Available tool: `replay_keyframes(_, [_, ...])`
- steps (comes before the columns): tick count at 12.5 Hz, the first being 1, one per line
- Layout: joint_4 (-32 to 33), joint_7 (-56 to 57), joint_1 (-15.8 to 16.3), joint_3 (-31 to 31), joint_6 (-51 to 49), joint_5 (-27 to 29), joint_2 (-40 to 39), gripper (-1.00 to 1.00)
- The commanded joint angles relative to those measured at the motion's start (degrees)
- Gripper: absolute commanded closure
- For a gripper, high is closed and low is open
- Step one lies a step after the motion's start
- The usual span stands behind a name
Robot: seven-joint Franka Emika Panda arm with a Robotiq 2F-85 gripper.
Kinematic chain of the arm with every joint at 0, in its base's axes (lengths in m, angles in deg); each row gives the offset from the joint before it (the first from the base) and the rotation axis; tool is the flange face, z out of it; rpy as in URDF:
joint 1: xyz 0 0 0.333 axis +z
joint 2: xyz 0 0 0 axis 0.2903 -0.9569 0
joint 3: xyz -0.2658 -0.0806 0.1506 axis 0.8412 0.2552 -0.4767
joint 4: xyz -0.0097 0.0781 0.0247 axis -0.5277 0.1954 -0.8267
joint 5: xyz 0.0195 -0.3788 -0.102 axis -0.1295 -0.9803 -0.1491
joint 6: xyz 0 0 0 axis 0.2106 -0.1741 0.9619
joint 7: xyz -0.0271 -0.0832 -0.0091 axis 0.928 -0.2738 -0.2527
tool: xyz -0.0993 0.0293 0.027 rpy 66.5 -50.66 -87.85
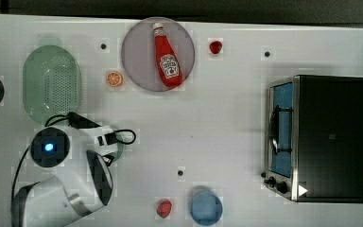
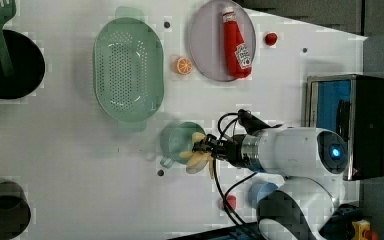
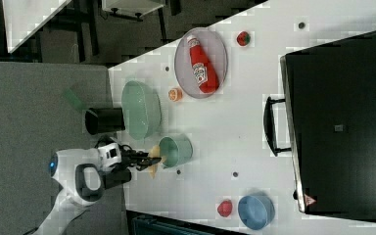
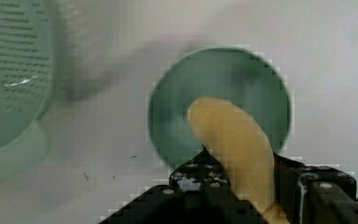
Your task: Pick Banana and place it in mug.
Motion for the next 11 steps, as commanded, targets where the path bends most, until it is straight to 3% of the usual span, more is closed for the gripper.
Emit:
replay_keyframes(1, [-0.2, -2.1, -1.2, -0.6, 2.9, -0.3, -1.7, -0.07])
replay_keyframes(5, [-0.1, -2.1, -1.3, -0.5, 3.5, -0.3, -0.3, -0.97])
replay_keyframes(9, [-1.5, -2.1, -1.7, 0.4, 1.8, 0.0, 6.2, -1.0])
replay_keyframes(11, [-3.6, -2.1, -2.3, 3.3, -5.7, 0.0, 11.7, -1.0])
